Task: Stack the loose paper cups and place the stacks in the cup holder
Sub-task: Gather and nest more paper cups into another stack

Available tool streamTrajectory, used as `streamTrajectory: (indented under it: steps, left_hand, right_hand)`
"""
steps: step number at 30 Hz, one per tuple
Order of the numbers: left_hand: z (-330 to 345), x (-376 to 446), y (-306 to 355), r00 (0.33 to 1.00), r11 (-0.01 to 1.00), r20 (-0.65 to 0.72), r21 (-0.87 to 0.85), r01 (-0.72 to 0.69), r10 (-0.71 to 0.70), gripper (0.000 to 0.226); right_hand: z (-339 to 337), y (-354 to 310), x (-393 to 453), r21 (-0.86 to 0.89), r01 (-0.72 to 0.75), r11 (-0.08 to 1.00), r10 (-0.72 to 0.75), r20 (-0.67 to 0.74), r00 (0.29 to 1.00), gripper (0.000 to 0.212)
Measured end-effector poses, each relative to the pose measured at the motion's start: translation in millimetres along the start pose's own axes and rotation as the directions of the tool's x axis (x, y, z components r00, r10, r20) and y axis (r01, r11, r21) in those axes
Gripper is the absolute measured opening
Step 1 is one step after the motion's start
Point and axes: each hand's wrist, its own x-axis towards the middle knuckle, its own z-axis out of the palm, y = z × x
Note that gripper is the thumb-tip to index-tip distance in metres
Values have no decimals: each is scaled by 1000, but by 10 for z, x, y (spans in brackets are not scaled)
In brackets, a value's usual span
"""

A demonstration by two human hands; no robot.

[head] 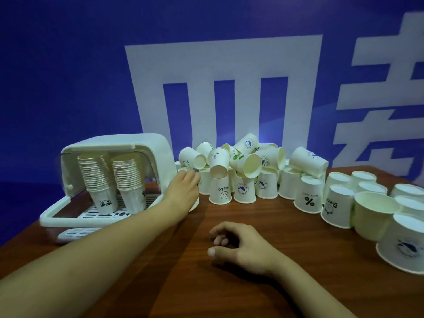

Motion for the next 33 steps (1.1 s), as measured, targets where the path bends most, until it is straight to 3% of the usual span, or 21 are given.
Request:
streamTrajectory:
  steps: [4, 7, 8, 10, 11, 12, 13, 15, 19, 24, 28, 33]
  left_hand:
    - [-218, -263, -181, 999, 992, 25, -121, 31, -28, 44]
    - [-349, -549, -200, 991, 896, -22, -430, 108, -130, 54]
    - [-385, -644, -168, 977, 767, -20, -623, 153, -212, 55]
    - [-416, -814, -57, 935, 272, 107, -940, 206, -338, 61]
    - [-389, -875, 31, 922, 11, 194, -978, 210, -335, 69]
    - [-347, -916, 138, 918, -180, 260, -960, 212, -301, 78]
    - [-308, -944, 250, 918, -301, 300, -928, 218, -258, 86]
    - [-266, -975, 448, 923, -416, 341, -876, 243, -180, 90]
    - [-306, -983, 688, 926, -493, 328, -847, 200, -189, 75]
    - [-309, -972, 775, 922, -338, 295, -919, 203, -250, 74]
    - [-282, -984, 769, 929, -369, 244, -920, 132, -277, 89]
    - [-257, -995, 769, 911, -383, 274, -912, 145, -308, 63]
  right_hand:
    - [2, 14, -5, 69, -24, 997, 23, 7, 1000, 38]
    - [-7, 27, 15, 178, -19, 984, 25, -31, 999, 34]
    - [-14, 34, 30, 212, -11, 977, 31, -87, 996, 34]
    - [-20, 63, 67, 278, 3, 961, 64, -233, 970, 40]
    - [-17, 72, 81, 329, 12, 944, 88, -286, 954, 47]
    - [-15, 77, 87, 385, 21, 923, 111, -317, 942, 55]
    - [-14, 83, 89, 428, 31, 903, 126, -334, 934, 62]
    - [-18, 91, 74, 429, 59, 901, 112, -361, 926, 73]
    - [-31, 88, 41, 251, 87, 964, 33, -438, 898, 81]
    - [-35, 38, 11, 169, 109, 980, -29, -415, 909, 76]
    - [14, 69, -2, 107, 78, 991, -37, -343, 939, 68]
    - [-28, 86, 47, 168, 41, 985, 23, -365, 931, 60]
